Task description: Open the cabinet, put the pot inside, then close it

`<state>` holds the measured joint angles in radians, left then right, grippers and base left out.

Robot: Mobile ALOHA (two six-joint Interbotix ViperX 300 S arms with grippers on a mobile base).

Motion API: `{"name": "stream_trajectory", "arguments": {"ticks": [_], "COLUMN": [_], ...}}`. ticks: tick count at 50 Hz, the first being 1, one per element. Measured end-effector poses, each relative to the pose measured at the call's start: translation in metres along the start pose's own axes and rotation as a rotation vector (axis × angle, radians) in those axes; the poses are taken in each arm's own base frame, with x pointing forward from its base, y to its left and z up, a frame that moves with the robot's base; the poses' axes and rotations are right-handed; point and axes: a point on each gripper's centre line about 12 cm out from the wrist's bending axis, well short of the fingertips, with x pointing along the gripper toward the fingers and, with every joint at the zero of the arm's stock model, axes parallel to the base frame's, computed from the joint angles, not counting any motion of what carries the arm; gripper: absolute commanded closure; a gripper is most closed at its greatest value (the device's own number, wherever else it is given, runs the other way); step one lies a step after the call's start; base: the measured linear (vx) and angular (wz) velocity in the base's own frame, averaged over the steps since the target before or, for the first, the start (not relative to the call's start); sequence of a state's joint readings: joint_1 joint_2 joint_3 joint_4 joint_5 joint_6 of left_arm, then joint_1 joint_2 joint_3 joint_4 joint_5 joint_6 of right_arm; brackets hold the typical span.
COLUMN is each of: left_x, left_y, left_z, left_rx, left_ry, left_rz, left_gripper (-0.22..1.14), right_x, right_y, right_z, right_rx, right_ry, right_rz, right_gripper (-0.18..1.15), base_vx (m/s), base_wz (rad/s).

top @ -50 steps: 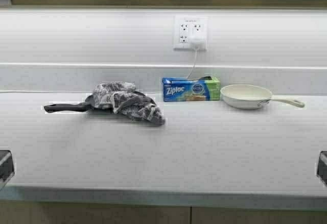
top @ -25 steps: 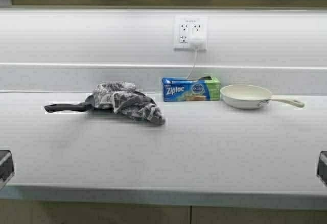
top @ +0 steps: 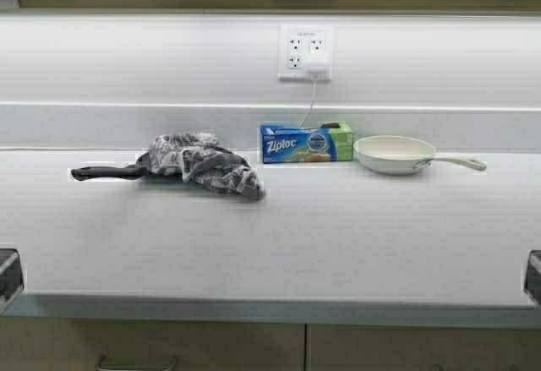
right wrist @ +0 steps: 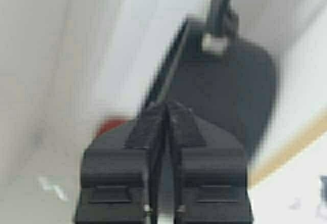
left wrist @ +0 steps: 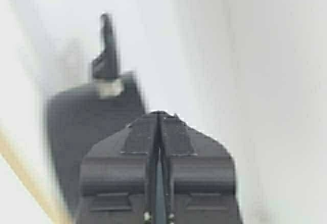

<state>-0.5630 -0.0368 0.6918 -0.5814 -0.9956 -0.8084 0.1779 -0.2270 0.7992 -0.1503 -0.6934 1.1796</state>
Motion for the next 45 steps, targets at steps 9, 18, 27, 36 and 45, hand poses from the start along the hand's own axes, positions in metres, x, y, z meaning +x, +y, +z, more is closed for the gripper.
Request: {"name": "stream_trajectory", "arguments": {"ticks": [9, 18, 27, 36, 45], "left_x": [-0.035, -0.061, -0.073, -0.088, -0.092], "left_y": [0.01, 0.021, 0.025, 0.026, 0.023], "left_z": [0.01, 0.009, 0.001, 0.013, 0.037], "left_rx": [0.312, 0.688, 0.953, 0.978, 0.996], "left_ry": [0.062, 0.237, 0.426, 0.437, 0.385], "left_rz": [0.027, 0.096, 0.117, 0.132, 0.149], "left_gripper": [0.88, 0.88, 0.88, 0.88, 0.88], "right_x": [-0.028, -0.045, -0.054, -0.062, -0.064], "right_y": [0.007, 0.012, 0.008, 0.012, 0.007], "right_z": [-0.027, -0.043, -0.043, -0.04, -0.034], "right_rx": [-0.291, -0.608, -0.75, -0.786, -0.797], "right_ry": [0.124, 0.271, 0.359, 0.375, 0.377], "right_rz": [0.016, -0.075, -0.168, -0.186, -0.221], "right_gripper": [0.88, 0.89, 0.89, 0.89, 0.89], "base_vx": [-0.15, -0.17, -0.17, -0.22, -0.19], "base_wz": [-0.07, -0.09, -0.07, 0.01, 0.02]}}
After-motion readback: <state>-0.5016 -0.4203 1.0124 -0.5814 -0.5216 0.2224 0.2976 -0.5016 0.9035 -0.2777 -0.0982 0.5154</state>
